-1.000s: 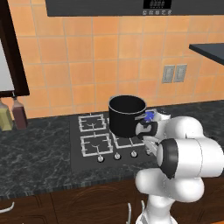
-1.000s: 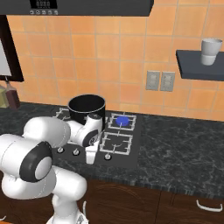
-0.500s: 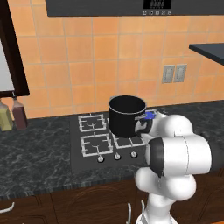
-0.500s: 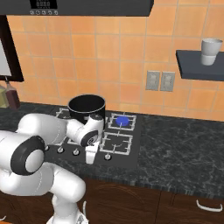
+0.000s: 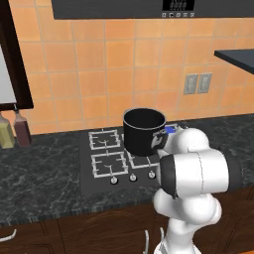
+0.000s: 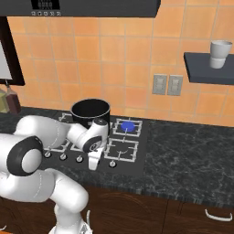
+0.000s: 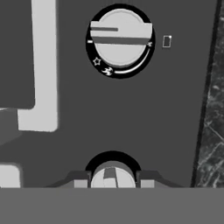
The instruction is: Turn off the rear right burner of the stove.
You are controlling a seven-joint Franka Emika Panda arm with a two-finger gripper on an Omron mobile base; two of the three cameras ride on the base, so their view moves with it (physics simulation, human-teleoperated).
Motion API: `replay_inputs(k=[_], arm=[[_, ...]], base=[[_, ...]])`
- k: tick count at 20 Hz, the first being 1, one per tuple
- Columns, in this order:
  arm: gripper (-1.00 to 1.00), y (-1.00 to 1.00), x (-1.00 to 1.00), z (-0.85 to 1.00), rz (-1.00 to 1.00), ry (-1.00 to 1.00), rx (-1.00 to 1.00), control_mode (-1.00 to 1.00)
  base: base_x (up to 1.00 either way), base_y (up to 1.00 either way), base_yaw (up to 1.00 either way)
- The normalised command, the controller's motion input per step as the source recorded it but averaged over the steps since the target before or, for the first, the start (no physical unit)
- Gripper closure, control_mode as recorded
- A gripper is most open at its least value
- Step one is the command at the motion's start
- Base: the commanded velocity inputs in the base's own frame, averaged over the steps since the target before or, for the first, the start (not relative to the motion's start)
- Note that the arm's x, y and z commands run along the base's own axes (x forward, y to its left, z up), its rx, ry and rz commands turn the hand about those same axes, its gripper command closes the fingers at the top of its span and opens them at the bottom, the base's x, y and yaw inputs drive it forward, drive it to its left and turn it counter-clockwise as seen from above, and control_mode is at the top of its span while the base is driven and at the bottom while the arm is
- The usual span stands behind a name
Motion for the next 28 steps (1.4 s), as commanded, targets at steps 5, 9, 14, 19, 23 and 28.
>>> replay_inputs(k=[5, 9, 14, 19, 23, 28], arm=[[1.00, 0.12, 0.00, -0.19, -1.00, 0.32, 0.00, -1.00], [1.00, 0.11, 0.00, -0.19, -1.00, 0.33, 0.00, -1.00], [1.00, 0.11, 0.00, -0.18, -1.00, 0.32, 0.00, -1.00], [1.00, 0.09, 0.00, -0.22, -1.00, 0.29, 0.00, -1.00], [1.00, 0.05, 0.00, -0.28, -1.00, 0.21, 0.00, -1.00], [1.00, 0.01, 0.00, -0.32, -1.00, 0.07, 0.00, -1.00]], base=[[0.00, 0.00, 0.00], [0.00, 0.00, 0.00], [0.00, 0.00, 0.00], [0.00, 0.00, 0.00], [0.00, 0.00, 0.00], [0.00, 0.00, 0.00]])
